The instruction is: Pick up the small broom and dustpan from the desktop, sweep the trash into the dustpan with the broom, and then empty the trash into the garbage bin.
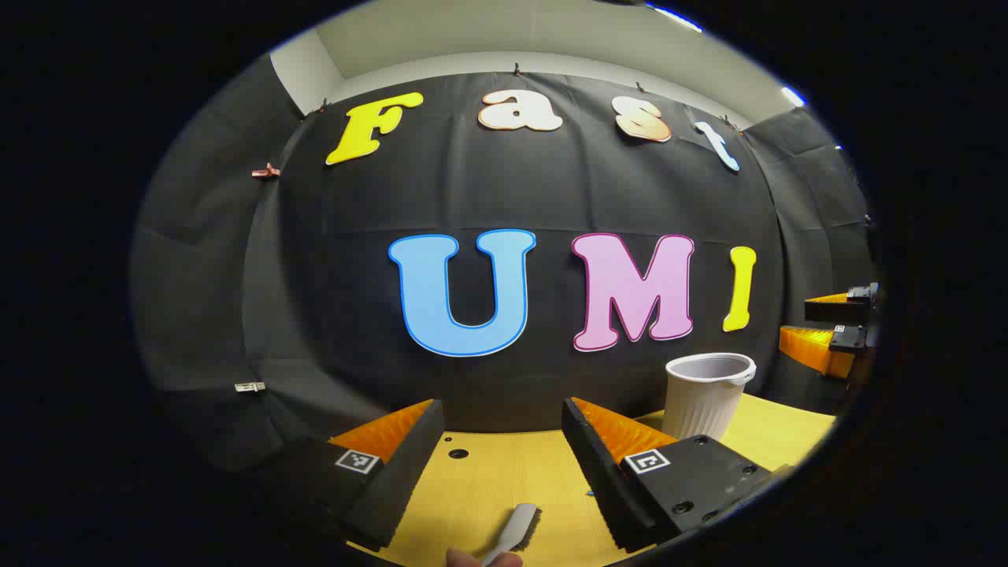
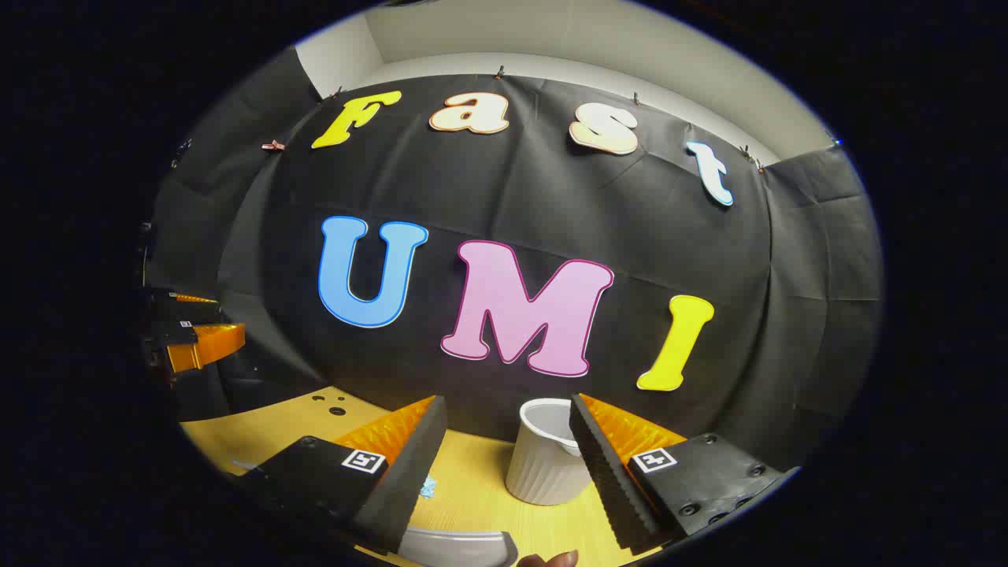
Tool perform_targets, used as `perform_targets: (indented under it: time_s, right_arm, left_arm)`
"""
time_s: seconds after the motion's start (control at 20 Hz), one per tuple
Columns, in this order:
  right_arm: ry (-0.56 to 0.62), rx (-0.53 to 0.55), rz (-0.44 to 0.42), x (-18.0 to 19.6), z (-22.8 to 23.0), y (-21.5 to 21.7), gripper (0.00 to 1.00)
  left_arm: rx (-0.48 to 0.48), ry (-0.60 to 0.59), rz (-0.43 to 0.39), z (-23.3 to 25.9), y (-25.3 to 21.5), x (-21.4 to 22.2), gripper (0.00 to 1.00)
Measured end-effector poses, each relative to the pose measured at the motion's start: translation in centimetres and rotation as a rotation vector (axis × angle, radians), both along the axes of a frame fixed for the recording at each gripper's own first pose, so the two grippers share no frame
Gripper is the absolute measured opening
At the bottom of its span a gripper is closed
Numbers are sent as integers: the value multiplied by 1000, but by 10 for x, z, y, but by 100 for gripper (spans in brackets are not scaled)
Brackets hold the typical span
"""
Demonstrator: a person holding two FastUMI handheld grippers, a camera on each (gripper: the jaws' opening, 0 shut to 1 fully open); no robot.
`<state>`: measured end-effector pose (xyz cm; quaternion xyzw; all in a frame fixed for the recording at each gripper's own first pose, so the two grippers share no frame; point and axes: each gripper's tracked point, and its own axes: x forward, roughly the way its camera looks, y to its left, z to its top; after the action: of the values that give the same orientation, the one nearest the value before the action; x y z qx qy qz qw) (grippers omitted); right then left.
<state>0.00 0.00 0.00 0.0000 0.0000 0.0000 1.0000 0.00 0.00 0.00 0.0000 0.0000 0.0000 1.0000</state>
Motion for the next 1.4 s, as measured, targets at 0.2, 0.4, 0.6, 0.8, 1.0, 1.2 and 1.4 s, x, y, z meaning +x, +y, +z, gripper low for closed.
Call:
perform_targets:
  time_s: [0.2, 0.4, 0.6, 0.8, 1.0, 1.2, 1.4]
  right_arm:
    - [8, -2, -4, -2, -1, 6, 97]
    - [11, -6, -16, -3, 2, 11, 97]
    - [22, -16, -36, -7, -1, 5, 97]
    - [76, -25, -10, -14, -17, 3, 97]
    - [222, -42, 38, -32, -69, -2, 97]
    - [447, -20, 91, -72, -141, 5, 97]
    - [686, -60, 212, -106, -217, 21, 97]
  left_arm:
    - [14, -3, -37, 0, -2, -1, 97]
    - [63, -26, -99, 3, -11, 1, 97]
    - [66, -29, -161, 2, -23, 4, 97]
    - [45, -24, -153, -4, -26, 11, 97]
    - [58, -22, -150, -12, -26, 16, 97]
    - [73, -8, -139, -20, -16, 16, 97]
    - [59, 29, -114, -35, -7, 12, 97]
